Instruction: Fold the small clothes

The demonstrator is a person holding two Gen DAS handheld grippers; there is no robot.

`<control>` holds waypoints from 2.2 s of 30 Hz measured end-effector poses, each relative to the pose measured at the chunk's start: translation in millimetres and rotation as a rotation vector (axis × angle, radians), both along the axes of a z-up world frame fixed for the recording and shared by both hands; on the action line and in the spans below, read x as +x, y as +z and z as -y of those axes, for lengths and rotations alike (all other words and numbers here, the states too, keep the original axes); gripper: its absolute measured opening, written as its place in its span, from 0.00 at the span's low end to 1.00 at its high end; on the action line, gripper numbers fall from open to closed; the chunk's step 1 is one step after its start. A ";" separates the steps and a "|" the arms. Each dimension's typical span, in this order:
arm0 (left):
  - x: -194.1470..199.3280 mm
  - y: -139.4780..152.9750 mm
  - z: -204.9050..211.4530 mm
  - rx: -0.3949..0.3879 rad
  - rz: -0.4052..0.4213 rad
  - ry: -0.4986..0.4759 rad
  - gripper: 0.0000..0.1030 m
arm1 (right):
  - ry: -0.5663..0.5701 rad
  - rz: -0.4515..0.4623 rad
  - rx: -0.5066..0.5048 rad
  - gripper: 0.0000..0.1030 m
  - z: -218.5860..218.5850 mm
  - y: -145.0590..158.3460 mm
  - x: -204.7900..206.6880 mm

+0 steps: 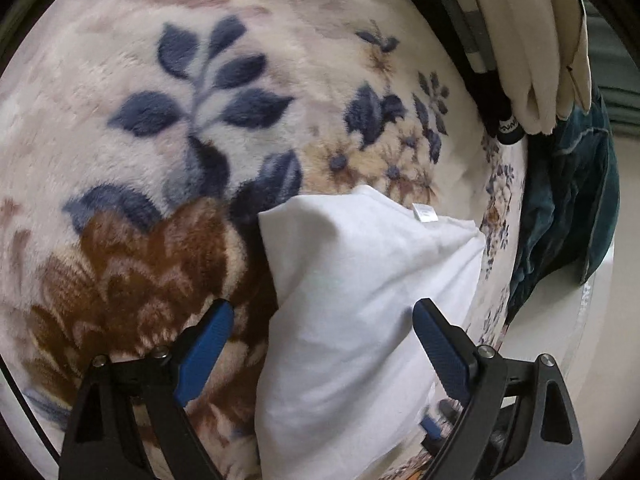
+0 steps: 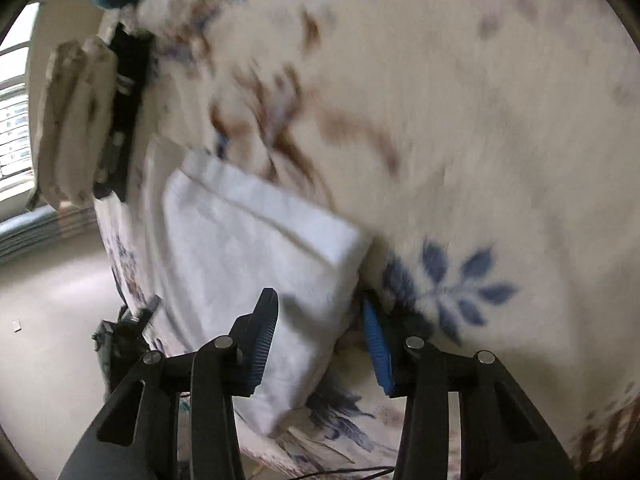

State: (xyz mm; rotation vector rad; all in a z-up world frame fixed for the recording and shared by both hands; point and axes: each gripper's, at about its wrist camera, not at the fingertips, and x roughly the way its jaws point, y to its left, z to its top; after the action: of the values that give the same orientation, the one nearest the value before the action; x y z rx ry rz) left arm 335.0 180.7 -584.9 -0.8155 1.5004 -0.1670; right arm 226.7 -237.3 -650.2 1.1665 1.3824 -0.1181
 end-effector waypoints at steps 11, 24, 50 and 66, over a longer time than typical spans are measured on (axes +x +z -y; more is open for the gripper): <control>1.9 -4.1 -1.5 0.005 -0.005 0.002 0.89 | -0.133 0.027 -0.062 0.03 15.9 9.6 4.1; -15.1 0.6 1.4 -0.102 -0.016 -0.014 0.89 | -0.092 0.038 0.112 0.64 33.5 -5.2 -12.8; -31.2 45.1 16.9 -0.250 0.189 0.007 0.18 | 0.064 0.192 0.249 0.17 -21.3 -9.3 37.8; 128.6 218.5 40.2 -0.234 0.422 -0.135 0.18 | 0.018 0.405 0.185 0.15 -11.4 161.0 144.4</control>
State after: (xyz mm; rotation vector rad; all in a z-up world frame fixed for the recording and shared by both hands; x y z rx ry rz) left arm 463.7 140.4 -366.4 -0.8041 1.1463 -0.5881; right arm 371.2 -225.9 -489.2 1.2496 1.0591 0.2523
